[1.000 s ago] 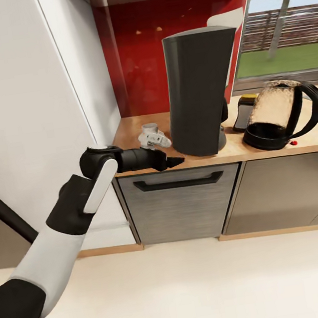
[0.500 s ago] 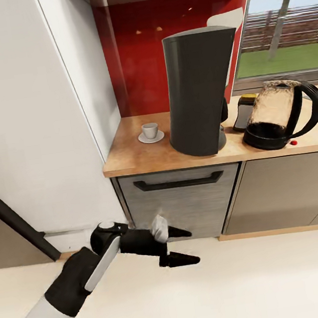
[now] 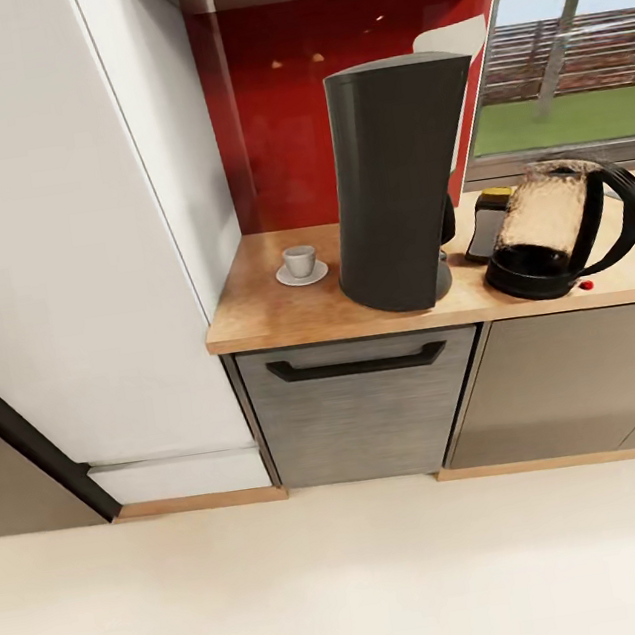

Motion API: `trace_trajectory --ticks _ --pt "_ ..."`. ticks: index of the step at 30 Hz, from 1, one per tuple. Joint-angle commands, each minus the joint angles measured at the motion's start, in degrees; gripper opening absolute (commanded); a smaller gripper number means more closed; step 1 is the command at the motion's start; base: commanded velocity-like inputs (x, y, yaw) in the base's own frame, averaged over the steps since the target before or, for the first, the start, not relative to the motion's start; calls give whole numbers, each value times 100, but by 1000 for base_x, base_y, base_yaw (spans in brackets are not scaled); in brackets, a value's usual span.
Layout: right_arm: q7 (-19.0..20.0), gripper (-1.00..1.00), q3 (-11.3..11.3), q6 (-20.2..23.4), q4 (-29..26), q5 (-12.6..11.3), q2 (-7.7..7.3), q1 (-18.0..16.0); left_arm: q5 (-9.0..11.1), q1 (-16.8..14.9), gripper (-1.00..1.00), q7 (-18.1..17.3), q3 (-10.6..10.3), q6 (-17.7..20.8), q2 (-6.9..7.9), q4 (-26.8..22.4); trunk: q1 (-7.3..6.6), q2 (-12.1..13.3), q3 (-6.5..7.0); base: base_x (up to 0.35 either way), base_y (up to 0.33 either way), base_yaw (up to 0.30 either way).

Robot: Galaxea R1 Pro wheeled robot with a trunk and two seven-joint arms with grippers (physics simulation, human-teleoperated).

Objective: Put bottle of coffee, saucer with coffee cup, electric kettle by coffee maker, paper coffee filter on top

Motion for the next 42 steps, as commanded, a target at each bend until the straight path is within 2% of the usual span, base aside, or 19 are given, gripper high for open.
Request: trace_trajectory --ticks 1,4,6,8,13,14,16,17,22,26,42 --pt "-9 100 42 -25 -32 5 -7 -3 161 -6 100 -51 -31 -159 -20 329 -1 -2 -4 0 0 0" --pt "-9 100 25 -24 -91 -16 -15 -2 547 4 100 -161 83 -397 -96 1142 -1 -2 -4 0 0 0" --pt "-7 100 15 -23 -120 -41 -22 0 999 10 100 -247 420 -655 -175 2148 -1 -2 -4 0 0 0" --pt "-11 100 13 -23 -122 -47 -25 2 1122 14 100 -246 542 -742 -198 2528 -1 -2 -4 0 0 0" --pt "-5 100 5 3 -116 -82 -78 1 1344 171 100 -177 723 -814 -218 2839 -1 -2 -4 0 0 0" --pt "-3 100 2 9 -114 -120 -94 2 1469 260 100 -90 864 -820 -228 2869 -1 -2 -4 0 0 0" --pt "-2 100 -4 13 -114 -161 -105 3 1578 360 100 34 1059 -824 -248 2888 -1 -2 -4 0 0 0" --pt "-1 100 -16 17 -113 -200 -114 3 1649 465 100 161 1277 -829 -267 2898 -1 -2 -4 0 0 0" --pt "0 100 -29 25 -110 -273 -126 4 1747 628 100 354 1768 -837 -284 2909 -1 -2 -4 0 0 0" --pt "-3 100 -33 26 -108 -291 -129 4 1772 667 100 405 1902 -840 -276 2911 -1 -2 -4 0 0 0" --pt "-21 100 14 -11 0 -272 -58 4 1784 686 100 451 1969 -824 -284 2913 -1 -2 -4 0 0 0"
